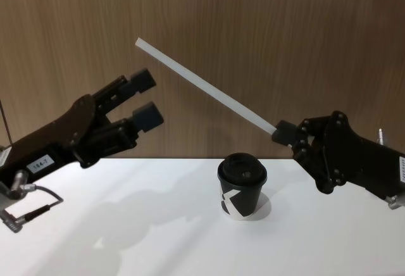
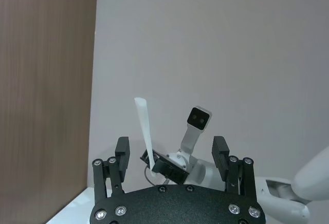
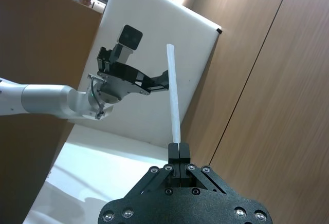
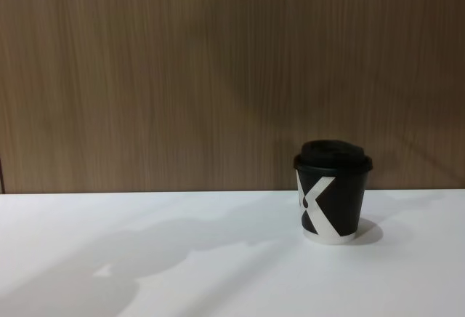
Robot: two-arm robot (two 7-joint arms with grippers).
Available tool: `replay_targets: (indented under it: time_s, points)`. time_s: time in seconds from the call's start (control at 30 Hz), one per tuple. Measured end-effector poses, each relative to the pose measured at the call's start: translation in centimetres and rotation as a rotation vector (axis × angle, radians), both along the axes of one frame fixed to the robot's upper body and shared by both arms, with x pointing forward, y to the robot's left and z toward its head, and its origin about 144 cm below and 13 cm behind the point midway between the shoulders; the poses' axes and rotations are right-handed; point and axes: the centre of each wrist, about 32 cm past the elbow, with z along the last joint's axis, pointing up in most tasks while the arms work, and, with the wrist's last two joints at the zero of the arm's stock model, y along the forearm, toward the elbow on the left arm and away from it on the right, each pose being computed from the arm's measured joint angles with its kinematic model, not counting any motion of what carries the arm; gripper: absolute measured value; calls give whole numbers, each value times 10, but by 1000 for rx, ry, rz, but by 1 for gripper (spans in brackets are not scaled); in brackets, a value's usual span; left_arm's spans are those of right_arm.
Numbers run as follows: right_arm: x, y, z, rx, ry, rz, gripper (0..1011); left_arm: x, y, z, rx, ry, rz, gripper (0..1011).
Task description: Pick up the straw with one hand, pass it to the other hand, and insert it into the cup.
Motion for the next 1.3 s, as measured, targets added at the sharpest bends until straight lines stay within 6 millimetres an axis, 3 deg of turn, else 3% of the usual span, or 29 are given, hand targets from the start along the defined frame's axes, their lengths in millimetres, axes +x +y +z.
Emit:
replay_targets:
  time_s: [1.3]
  points:
    - [0,0,0,0,0,0,6,20,-35,4,-40,-8,27,1003]
